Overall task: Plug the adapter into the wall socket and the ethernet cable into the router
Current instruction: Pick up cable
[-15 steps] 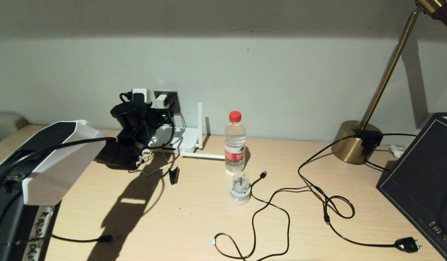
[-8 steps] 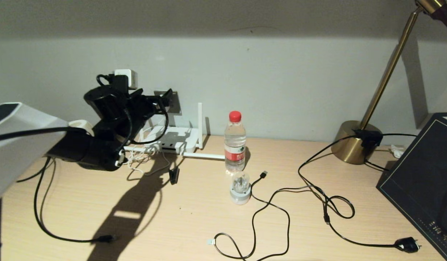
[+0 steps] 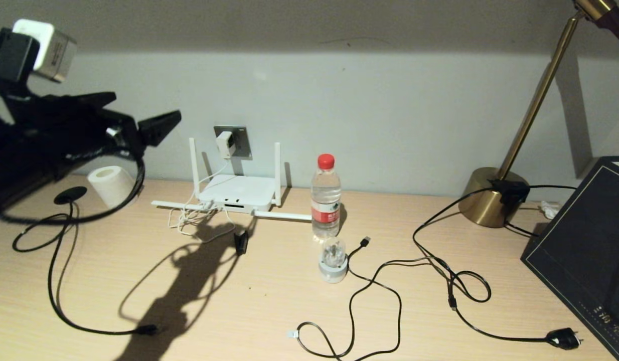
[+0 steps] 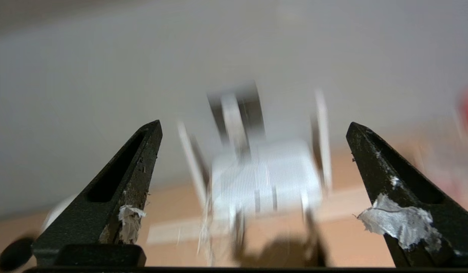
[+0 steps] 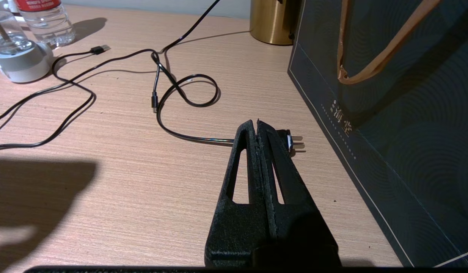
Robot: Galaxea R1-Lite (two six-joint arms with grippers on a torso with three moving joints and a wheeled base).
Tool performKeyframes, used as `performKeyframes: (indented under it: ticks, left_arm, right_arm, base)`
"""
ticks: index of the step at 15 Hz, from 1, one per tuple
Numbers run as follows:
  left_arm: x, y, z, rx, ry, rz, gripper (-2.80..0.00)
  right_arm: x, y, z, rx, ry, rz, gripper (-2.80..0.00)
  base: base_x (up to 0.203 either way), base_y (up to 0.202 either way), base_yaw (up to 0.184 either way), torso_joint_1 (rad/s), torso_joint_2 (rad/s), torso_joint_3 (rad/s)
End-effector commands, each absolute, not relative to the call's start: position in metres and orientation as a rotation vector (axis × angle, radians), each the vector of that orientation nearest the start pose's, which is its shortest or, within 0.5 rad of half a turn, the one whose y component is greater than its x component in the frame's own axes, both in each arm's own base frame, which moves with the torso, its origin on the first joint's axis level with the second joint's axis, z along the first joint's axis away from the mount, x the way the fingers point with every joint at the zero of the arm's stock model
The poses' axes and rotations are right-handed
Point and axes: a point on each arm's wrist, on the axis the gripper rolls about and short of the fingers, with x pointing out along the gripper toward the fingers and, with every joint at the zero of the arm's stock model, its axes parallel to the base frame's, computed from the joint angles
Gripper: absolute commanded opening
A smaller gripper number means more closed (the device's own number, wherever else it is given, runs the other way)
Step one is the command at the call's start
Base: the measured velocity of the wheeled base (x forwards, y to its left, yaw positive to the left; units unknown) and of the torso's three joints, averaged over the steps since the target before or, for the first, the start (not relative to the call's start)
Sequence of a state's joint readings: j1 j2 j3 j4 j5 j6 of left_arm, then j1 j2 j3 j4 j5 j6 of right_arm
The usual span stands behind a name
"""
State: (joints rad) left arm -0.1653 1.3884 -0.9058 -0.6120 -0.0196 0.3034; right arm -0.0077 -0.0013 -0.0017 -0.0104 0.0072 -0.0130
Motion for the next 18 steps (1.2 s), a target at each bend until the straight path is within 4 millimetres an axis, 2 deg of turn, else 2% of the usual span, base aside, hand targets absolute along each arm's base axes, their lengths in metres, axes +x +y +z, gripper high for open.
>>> performKeyframes:
  ticks: [1, 2, 3, 5, 7, 9, 11, 13, 15, 18]
  left_arm:
    - [0.15, -0.025, 0.265, 0.446, 0.01, -0.216, 0.0]
    - [0.132, -0.023, 0.234, 0.541, 0.161, -0.29, 0.0]
    - [0.121, -0.022, 0.211, 0.624, 0.261, -0.37, 0.0]
    - [0.109, -0.021, 0.187, 0.669, 0.41, -0.511, 0.0]
    - [0.099, -0.019, 0.168, 0.677, 0.6, -0.567, 0.0]
    - [0.11, -0.02, 0.165, 0.741, 0.653, -0.605, 0.0]
    - [0.131, -0.019, 0.174, 0.867, 0.637, -0.636, 0.0]
    - [0.157, -0.006, 0.185, 1.056, 0.613, -0.661, 0.0]
    - [0.177, 0.013, 0.185, 1.172, 0.598, -0.741, 0.0]
    - [0.194, 0.035, 0.168, 1.278, 0.599, -0.929, 0.0]
  right_arm:
    - [-0.023, 0.0, 0.077, -0.014, -0.012, 0.0, -2.8]
    - [-0.023, 0.0, 0.077, -0.013, -0.012, 0.0, -2.8]
    - [-0.023, 0.0, 0.077, -0.014, -0.012, 0.0, -2.8]
    - [-0.023, 0.0, 0.077, -0.013, -0.012, 0.0, -2.8]
    - [-0.023, 0.0, 0.077, -0.013, -0.012, 0.0, -2.8]
    - [-0.023, 0.0, 0.077, -0.014, -0.012, 0.0, -2.8]
    - [-0.023, 0.0, 0.077, -0.014, -0.012, 0.0, -2.8]
    - [-0.023, 0.0, 0.077, -0.012, -0.012, 0.0, -2.8]
    - [-0.023, 0.0, 0.077, -0.013, -0.012, 0.0, -2.8]
    - [-0.023, 0.0, 0.077, -0.013, -0.012, 0.0, -2.8]
  base:
    - [0.0, 0.0, 0.0, 0.0, 0.0, 0.0]
    - [0.0, 0.0, 0.0, 0.0, 0.0, 0.0]
    - [0.0, 0.0, 0.0, 0.0, 0.0, 0.0]
    - [0.0, 0.0, 0.0, 0.0, 0.0, 0.0]
    - [0.0, 0.0, 0.0, 0.0, 0.0, 0.0]
    - [0.0, 0.0, 0.0, 0.0, 0.0, 0.0]
    - [0.0, 0.0, 0.0, 0.0, 0.0, 0.0]
    - [0.0, 0.0, 0.0, 0.0, 0.0, 0.0]
    - [0.0, 0.0, 0.0, 0.0, 0.0, 0.0]
    - [0.0, 0.0, 0.0, 0.0, 0.0, 0.0]
